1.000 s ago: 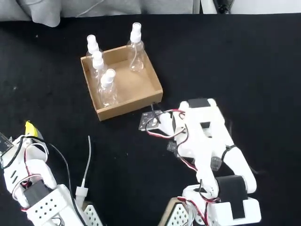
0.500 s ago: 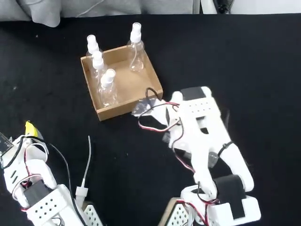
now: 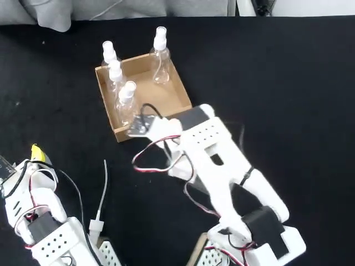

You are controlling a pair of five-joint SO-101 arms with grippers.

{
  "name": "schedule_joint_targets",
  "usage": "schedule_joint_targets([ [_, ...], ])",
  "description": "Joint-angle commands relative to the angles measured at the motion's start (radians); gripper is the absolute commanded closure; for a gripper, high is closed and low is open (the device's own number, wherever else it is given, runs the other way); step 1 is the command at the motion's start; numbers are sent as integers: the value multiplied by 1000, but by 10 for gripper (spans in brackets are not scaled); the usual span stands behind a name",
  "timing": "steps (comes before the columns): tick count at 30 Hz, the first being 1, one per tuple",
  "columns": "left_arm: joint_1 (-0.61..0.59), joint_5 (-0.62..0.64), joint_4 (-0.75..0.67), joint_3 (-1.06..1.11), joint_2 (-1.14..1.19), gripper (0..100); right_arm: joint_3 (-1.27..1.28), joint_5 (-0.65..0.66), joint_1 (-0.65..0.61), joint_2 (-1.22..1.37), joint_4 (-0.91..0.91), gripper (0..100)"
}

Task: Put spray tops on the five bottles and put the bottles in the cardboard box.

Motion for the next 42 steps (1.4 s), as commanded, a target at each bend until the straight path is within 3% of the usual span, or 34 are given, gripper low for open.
schedule_joint_targets([
  [1, 4, -5, 5, 24, -11, 797, -131, -92, -69, -45, 41, 902],
  [11, 38, -5, 11, 24, -11, 797, -277, -245, -164, -71, 117, 902],
  [22, 38, -5, 12, 24, -11, 797, -136, -281, -153, -401, 94, 903],
  [31, 28, -12, 12, -10, -12, 797, -82, -281, 37, -565, 5, 900],
  [39, 39, -166, 14, -67, -12, 796, 67, -282, 176, -650, -121, 900],
  [42, 42, -190, 89, -130, -12, 796, 130, -282, 252, -696, -192, 900],
])
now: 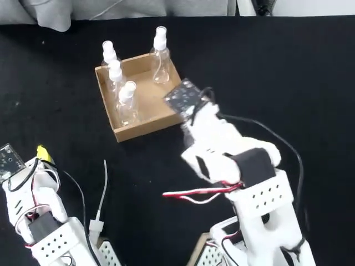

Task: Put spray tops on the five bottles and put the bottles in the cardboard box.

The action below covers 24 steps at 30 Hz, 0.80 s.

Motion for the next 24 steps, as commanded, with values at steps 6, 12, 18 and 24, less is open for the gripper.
schedule_joint_targets([
  [6, 114, -120, 272, -288, -3, 790, 96, -80, 195, -142, -187, 900],
  [12, 228, -152, 359, -341, -2, 727, 124, -175, 261, -151, -250, 902],
  [18, 337, -241, 428, -346, 0, 737, 165, -207, 321, -153, -321, 903],
  [24, 449, -325, 522, -346, 0, 737, 214, -207, 318, -148, -377, 903],
])
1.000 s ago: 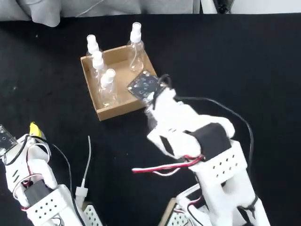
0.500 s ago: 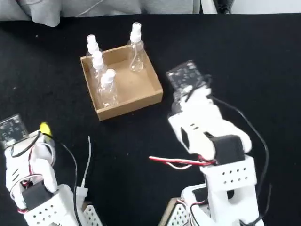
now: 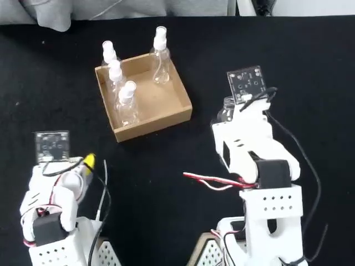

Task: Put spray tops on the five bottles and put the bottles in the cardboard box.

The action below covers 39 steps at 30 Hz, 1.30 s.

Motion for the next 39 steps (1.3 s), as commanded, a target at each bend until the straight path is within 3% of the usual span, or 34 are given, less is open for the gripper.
schedule_joint_targets([
  [1, 99, -66, 64, -65, 6, 737, 2, -8, 23, -24, -49, 903],
  [11, 236, -117, 107, -53, 6, 770, 4, -8, 21, -22, -52, 903],
  [17, 255, -120, 107, -53, 21, 779, 21, -8, 18, -22, -66, 903],
  [29, 283, -115, 55, -156, 446, 784, 44, -8, 18, -22, -95, 902],
  [39, 283, -120, 6, -157, 634, 829, 44, -8, 17, -22, -94, 900],
])
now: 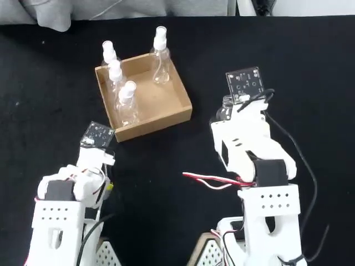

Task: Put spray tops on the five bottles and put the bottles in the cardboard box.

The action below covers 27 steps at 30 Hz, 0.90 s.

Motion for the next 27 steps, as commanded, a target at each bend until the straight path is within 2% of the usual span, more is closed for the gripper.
schedule_joint_targets([
  [1, 12, -11, -32, -65, 61, 829, -8, -8, 17, -22, -25, 900],
  [14, 90, -5, -81, -65, 209, 841, -8, -8, 17, -22, -25, 900],
  [19, 94, -5, -83, -67, 249, 949, -8, -8, 17, -22, -25, 900],
  [27, 88, -5, -81, -108, 259, 971, -8, -8, 17, -22, -25, 901],
])
